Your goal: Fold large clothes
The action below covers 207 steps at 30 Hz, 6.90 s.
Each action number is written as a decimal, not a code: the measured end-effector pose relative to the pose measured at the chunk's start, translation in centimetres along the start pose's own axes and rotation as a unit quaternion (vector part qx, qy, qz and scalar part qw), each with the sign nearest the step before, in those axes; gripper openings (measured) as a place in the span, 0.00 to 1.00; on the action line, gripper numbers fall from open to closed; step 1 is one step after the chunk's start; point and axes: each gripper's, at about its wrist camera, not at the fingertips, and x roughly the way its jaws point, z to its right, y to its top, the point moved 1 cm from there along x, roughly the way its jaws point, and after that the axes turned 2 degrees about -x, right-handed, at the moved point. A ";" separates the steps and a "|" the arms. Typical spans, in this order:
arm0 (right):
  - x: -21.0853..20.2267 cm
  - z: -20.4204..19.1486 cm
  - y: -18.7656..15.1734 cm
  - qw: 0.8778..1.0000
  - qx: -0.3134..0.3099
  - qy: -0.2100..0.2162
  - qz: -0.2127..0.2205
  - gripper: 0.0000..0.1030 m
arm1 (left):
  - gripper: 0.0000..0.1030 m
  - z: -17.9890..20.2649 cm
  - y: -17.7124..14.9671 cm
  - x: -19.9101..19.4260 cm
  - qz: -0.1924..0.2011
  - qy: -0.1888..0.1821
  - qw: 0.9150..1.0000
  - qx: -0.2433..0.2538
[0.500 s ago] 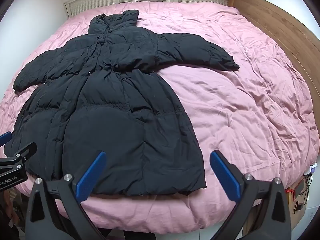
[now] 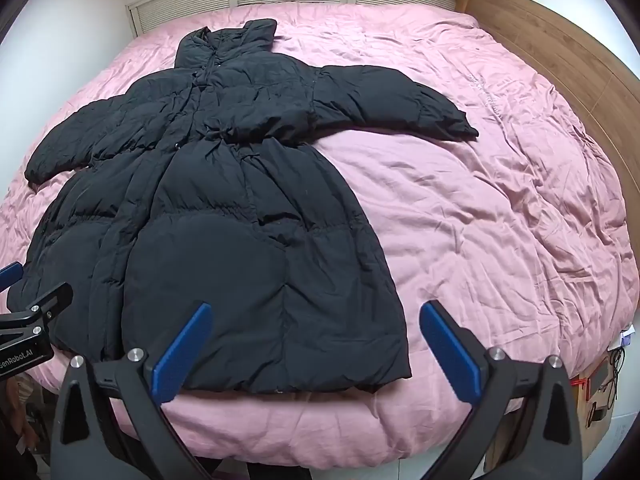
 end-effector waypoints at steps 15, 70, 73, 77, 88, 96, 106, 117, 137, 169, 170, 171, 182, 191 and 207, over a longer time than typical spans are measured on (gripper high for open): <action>0.4 -0.2 -0.1 1.000 -0.002 -0.002 0.000 1.00 | 0.99 -0.2 0.2 1.1 -0.009 0.004 1.000 0.000; 2.1 -3.6 2.2 0.999 0.031 -0.020 -0.017 1.00 | 0.95 -5.3 4.8 3.5 -0.031 -0.020 0.999 0.027; 2.0 -4.9 3.4 0.999 0.033 -0.022 -0.010 1.00 | 0.95 -6.9 6.4 3.9 -0.031 -0.029 0.999 0.033; 1.8 -6.5 5.3 0.999 0.036 -0.017 0.003 1.00 | 0.95 -8.8 8.9 4.4 -0.023 -0.037 0.998 0.037; 2.1 -1.6 10.3 0.994 0.099 -0.041 -0.007 1.00 | 0.95 -11.6 14.2 6.3 -0.010 -0.033 0.999 0.022; 8.9 10.2 15.1 0.965 0.263 0.017 0.015 1.00 | 0.95 -11.8 15.8 7.8 -0.044 0.018 0.999 0.000; 25.1 24.4 19.5 0.873 0.473 0.121 0.020 1.00 | 0.95 -11.3 18.7 9.5 -0.080 0.088 0.991 -0.067; 33.7 32.4 20.6 0.788 0.596 0.150 0.046 0.95 | 0.93 -8.7 18.7 9.5 -0.106 0.106 0.983 -0.103; 23.3 29.4 30.7 0.827 0.445 0.309 0.150 0.15 | 0.93 -6.7 20.1 6.8 -0.038 0.065 0.990 -0.116; 20.0 -8.9 27.8 0.929 0.101 0.352 -0.044 0.11 | 0.93 -24.6 15.3 7.3 -0.017 0.066 0.978 -0.195; 20.8 -8.8 27.5 0.932 0.094 0.347 -0.055 0.11 | 0.93 -24.6 15.2 7.5 -0.020 0.065 0.978 -0.197; 21.4 -9.0 27.1 0.935 0.085 0.339 -0.065 0.11 | 0.93 -24.6 15.2 7.5 -0.022 0.064 0.978 -0.198; 25.5 -11.6 25.1 0.954 0.023 0.275 -0.114 0.16 | 0.93 -23.3 15.8 8.2 -0.029 0.058 0.977 -0.206; 22.1 -13.4 24.5 0.946 -0.051 0.301 -0.109 0.61 | 0.93 -19.6 17.5 9.7 -0.041 0.035 0.979 -0.198; 20.4 -2.1 30.4 0.978 -0.045 0.198 -0.039 0.62 | 0.93 -6.2 23.2 15.0 -0.047 -0.045 0.995 -0.079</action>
